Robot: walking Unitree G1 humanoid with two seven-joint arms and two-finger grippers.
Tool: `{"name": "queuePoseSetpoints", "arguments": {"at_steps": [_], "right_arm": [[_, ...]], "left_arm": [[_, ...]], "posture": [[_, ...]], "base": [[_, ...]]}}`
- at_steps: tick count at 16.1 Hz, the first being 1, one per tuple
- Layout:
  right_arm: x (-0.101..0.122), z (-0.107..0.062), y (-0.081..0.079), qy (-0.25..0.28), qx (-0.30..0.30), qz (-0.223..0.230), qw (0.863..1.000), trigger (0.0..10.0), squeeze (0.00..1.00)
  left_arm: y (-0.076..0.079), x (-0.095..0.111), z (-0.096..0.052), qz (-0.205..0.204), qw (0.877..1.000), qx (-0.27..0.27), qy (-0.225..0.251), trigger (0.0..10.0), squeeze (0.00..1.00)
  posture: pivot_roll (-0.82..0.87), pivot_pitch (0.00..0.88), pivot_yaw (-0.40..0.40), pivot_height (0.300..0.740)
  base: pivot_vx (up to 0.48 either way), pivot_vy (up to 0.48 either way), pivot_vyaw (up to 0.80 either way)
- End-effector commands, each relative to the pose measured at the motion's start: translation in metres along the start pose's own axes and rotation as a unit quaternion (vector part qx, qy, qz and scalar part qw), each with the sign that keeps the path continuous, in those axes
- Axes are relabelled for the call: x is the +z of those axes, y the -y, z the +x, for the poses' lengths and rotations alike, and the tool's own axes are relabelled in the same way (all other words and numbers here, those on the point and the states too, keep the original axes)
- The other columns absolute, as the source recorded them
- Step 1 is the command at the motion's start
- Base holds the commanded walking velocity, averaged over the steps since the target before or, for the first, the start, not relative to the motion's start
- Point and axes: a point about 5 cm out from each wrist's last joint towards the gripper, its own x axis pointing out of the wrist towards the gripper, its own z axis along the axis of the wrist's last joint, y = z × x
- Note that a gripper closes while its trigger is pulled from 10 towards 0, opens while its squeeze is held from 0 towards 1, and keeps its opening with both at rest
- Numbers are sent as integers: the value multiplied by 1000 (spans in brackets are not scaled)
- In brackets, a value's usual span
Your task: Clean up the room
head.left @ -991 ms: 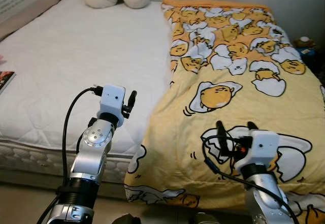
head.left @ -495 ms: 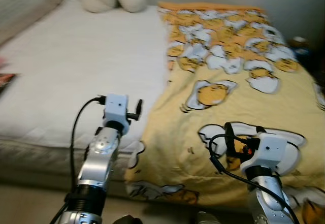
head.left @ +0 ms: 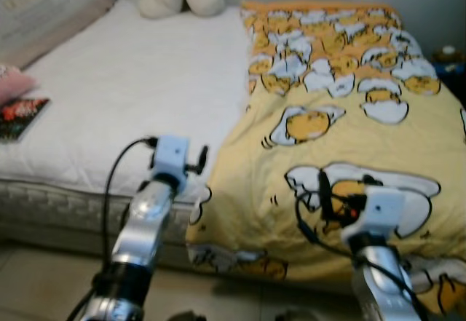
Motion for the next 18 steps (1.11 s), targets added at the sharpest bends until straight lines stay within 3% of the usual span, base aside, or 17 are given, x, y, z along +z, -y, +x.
{"name": "queuePoseSetpoints", "arguments": {"at_steps": [1,7,15,18], "right_arm": [[-2,0,-2,-5,3,-3,1000,10000,0],[0,3,-4,6,9,-20,1000,10000,0],[3,11,-6,10,26,-21,999,10000,0],[2,23,-17,0,65,-18,998,10000,0]], "left_arm": [[2,2,3,3,1000,-11,5,10000,0],[9,7,7,-3,999,-21,24,10000,0],[15,22,11,-17,998,-18,65,10000,0],[4,29,8,-23,996,7,81,10000,0]], "posture": [[-173,0,51,714],[-185,0,50,714],[-179,0,46,714],[-147,0,35,714]], "base": [[0,0,0],[0,0,-214],[441,0,0],[239,354,0]]}}
